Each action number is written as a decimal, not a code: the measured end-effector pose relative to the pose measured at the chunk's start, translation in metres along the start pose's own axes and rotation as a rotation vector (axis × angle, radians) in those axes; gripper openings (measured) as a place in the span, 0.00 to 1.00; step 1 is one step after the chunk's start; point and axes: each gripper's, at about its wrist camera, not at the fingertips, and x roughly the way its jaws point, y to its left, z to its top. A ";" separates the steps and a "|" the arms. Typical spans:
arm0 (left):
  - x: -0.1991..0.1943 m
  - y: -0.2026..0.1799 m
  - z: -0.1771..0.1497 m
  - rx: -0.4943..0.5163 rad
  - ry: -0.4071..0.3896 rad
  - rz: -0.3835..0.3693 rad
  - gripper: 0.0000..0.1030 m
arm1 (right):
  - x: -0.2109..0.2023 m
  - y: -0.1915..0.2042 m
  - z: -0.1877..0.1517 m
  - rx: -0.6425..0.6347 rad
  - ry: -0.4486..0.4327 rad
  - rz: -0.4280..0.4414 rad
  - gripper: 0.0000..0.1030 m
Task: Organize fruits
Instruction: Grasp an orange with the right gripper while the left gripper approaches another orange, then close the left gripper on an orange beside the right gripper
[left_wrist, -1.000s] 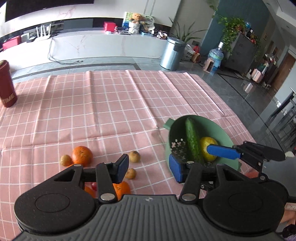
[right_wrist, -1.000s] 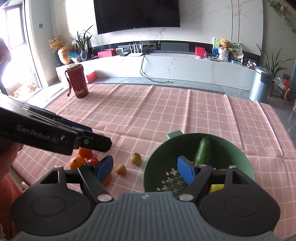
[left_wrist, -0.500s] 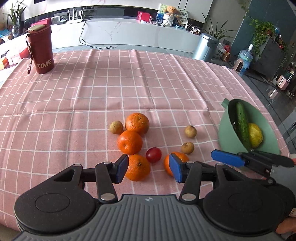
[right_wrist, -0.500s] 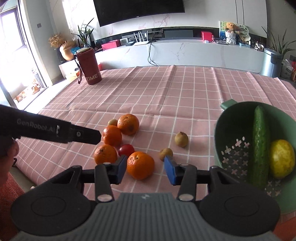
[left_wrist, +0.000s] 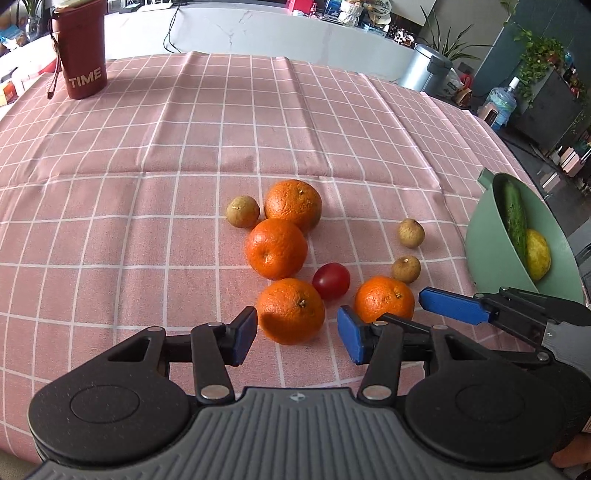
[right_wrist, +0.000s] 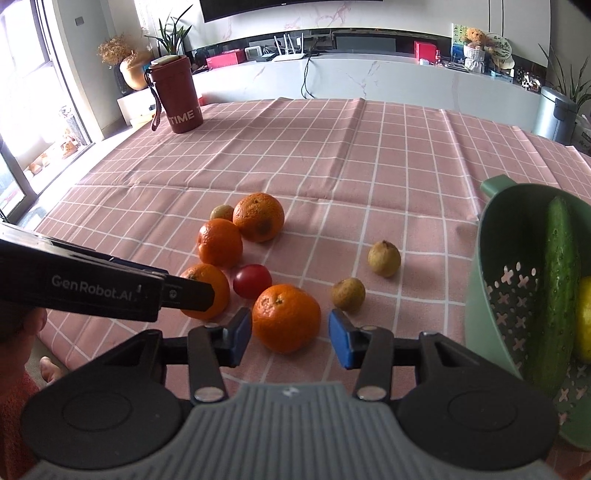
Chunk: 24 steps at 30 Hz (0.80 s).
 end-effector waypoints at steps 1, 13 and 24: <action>0.002 0.000 0.000 -0.004 0.006 0.000 0.57 | 0.001 0.000 0.000 0.002 0.004 0.006 0.42; 0.017 0.006 0.002 -0.030 0.037 -0.002 0.56 | 0.017 -0.004 0.002 0.044 0.047 0.028 0.43; 0.017 0.007 0.001 -0.039 0.027 -0.020 0.48 | 0.022 -0.001 0.002 0.028 0.065 0.017 0.40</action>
